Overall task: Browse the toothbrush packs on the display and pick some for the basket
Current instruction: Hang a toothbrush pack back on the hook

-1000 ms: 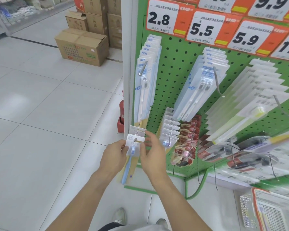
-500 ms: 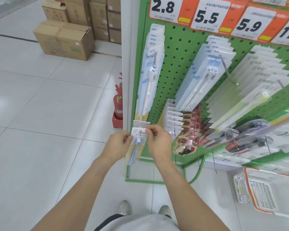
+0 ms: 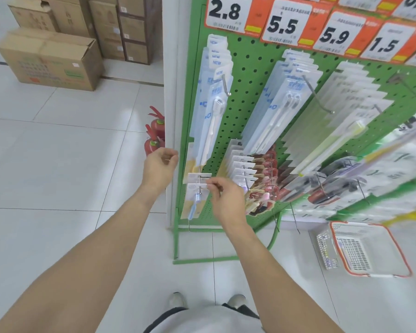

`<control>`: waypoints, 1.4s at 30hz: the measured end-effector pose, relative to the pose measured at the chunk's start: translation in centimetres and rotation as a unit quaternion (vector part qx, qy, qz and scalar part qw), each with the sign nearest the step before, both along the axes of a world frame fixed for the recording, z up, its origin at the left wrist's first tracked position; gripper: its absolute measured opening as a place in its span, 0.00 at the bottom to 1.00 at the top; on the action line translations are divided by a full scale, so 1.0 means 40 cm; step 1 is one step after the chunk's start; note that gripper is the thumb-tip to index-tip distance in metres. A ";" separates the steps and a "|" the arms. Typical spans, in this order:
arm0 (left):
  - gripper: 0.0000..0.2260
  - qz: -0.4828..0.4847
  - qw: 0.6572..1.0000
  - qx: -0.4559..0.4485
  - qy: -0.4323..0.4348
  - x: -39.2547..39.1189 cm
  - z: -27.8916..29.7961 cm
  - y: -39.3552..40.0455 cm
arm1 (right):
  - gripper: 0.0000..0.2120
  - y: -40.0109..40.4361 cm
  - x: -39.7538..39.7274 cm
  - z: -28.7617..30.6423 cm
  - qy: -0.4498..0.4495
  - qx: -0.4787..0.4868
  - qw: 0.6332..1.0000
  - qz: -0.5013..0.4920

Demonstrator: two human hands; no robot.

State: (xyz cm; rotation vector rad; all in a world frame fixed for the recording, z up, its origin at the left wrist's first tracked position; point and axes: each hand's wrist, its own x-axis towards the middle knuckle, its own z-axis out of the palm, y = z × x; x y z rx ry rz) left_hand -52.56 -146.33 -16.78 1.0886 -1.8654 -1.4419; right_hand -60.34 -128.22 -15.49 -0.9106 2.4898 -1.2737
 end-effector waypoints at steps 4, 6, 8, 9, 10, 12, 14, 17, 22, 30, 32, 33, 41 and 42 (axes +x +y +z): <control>0.09 -0.040 0.999 -0.003 -0.022 -0.053 -0.013 -0.048 | 0.06 -0.001 -0.006 0.003 -0.014 0.007 1.000 -0.008; 0.12 -0.059 0.998 -0.011 -0.036 -0.076 -0.017 -0.063 | 0.05 0.000 -0.009 0.006 -0.019 0.013 1.000 -0.014; 0.12 -0.079 0.996 -0.024 -0.046 -0.096 -0.017 -0.066 | 0.05 0.001 -0.009 0.010 -0.020 0.015 0.999 -0.020; 0.12 -0.085 0.995 -0.033 -0.050 -0.106 -0.018 -0.064 | 0.05 0.001 -0.008 0.011 -0.019 0.015 0.999 -0.022; 0.10 -0.086 0.994 -0.040 -0.054 -0.114 -0.019 -0.062 | 0.05 0.001 -0.007 0.012 -0.016 0.015 0.999 -0.023; 0.09 -0.076 0.994 -0.047 -0.063 -0.127 -0.017 -0.057 | 0.05 -0.001 -0.007 0.011 -0.014 0.017 1.000 -0.022; 0.09 -0.061 0.994 -0.056 -0.066 -0.137 -0.010 -0.054 | 0.05 -0.001 -0.007 0.011 -0.018 0.018 0.999 -0.022; 0.09 -0.051 0.994 -0.066 -0.063 -0.141 0.003 -0.055 | 0.05 0.004 -0.010 0.011 -0.022 0.017 0.999 -0.018; 0.08 -0.053 0.991 -0.104 -0.058 -0.117 0.017 -0.054 | 0.05 0.003 -0.016 0.004 -0.026 0.014 0.999 -0.014; 0.05 -0.046 0.989 -0.129 -0.052 -0.032 0.019 -0.044 | 0.05 0.003 -0.019 0.003 -0.037 0.013 0.999 -0.002; 0.08 -0.028 0.990 -0.126 -0.063 0.001 0.020 -0.031 | 0.05 0.003 -0.016 0.005 -0.032 0.012 0.999 -0.003; 0.07 -0.011 0.990 -0.125 -0.068 0.021 0.019 -0.022 | 0.05 0.003 -0.015 0.007 -0.029 0.011 1.000 -0.001; 0.06 0.096 0.994 -0.042 -0.024 0.202 0.015 0.101 | 0.05 0.004 -0.006 0.019 -0.028 -0.006 1.000 0.010; 0.07 0.099 0.994 -0.033 -0.018 0.217 0.017 0.123 | 0.05 0.004 -0.006 0.018 -0.027 -0.008 1.000 0.012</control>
